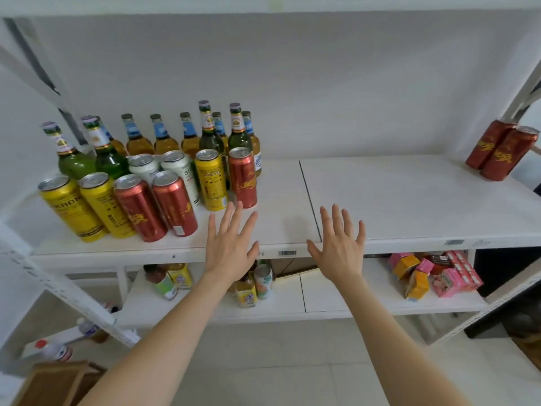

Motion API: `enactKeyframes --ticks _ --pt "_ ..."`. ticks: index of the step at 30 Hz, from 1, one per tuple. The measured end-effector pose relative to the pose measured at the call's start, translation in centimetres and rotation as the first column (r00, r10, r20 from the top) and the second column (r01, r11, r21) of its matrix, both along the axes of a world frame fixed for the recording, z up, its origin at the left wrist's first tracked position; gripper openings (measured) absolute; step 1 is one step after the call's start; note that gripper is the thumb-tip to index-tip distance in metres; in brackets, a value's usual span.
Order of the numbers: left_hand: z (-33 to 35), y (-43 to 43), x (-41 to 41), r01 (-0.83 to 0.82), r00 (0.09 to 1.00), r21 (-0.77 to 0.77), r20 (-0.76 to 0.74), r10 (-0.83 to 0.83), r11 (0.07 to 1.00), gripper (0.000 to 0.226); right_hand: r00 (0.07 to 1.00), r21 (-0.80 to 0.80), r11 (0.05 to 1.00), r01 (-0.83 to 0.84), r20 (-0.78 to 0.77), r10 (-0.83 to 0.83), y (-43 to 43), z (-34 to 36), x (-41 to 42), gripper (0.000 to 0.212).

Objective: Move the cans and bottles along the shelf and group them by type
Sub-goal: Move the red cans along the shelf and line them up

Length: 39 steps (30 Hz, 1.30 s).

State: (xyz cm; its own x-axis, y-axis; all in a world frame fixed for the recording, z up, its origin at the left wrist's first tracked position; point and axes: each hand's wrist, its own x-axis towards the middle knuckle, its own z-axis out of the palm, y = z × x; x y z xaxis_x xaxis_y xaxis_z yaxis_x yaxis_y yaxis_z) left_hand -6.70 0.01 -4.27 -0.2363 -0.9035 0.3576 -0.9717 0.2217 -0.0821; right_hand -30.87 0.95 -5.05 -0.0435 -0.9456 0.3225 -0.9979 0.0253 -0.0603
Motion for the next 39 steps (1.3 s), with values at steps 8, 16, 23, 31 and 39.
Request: enactKeyframes --ticks 8,16,23,31,39 --pt "0.1 3.6 12.1 -0.010 1.000 -0.012 0.012 0.010 1.000 0.069 1.000 0.001 1.000 0.012 0.020 -0.012 2.8 0.0 10.9 0.081" --pt "1.8 2.4 22.5 -0.064 0.998 -0.096 -0.002 0.064 0.993 0.073 1.000 -0.025 1.000 -0.015 0.023 0.015 0.3 0.7 20.7 0.082" --pt "3.7 1.3 29.5 -0.057 0.998 -0.126 -0.032 0.053 0.990 0.073 0.996 -0.065 0.997 -0.035 0.077 0.040 -1.2 1.2 27.1 0.083" --pt "2.0 1.4 30.2 0.018 0.986 -0.096 -0.165 -0.033 0.995 0.068 0.984 -0.060 0.998 -0.002 0.176 0.013 -1.3 -0.2 29.8 0.083" --pt "-0.4 -1.0 26.9 0.123 0.807 -0.011 -0.581 -0.107 0.992 0.074 0.833 -0.023 0.992 -0.128 0.539 0.120 -4.2 -1.1 29.1 0.090"
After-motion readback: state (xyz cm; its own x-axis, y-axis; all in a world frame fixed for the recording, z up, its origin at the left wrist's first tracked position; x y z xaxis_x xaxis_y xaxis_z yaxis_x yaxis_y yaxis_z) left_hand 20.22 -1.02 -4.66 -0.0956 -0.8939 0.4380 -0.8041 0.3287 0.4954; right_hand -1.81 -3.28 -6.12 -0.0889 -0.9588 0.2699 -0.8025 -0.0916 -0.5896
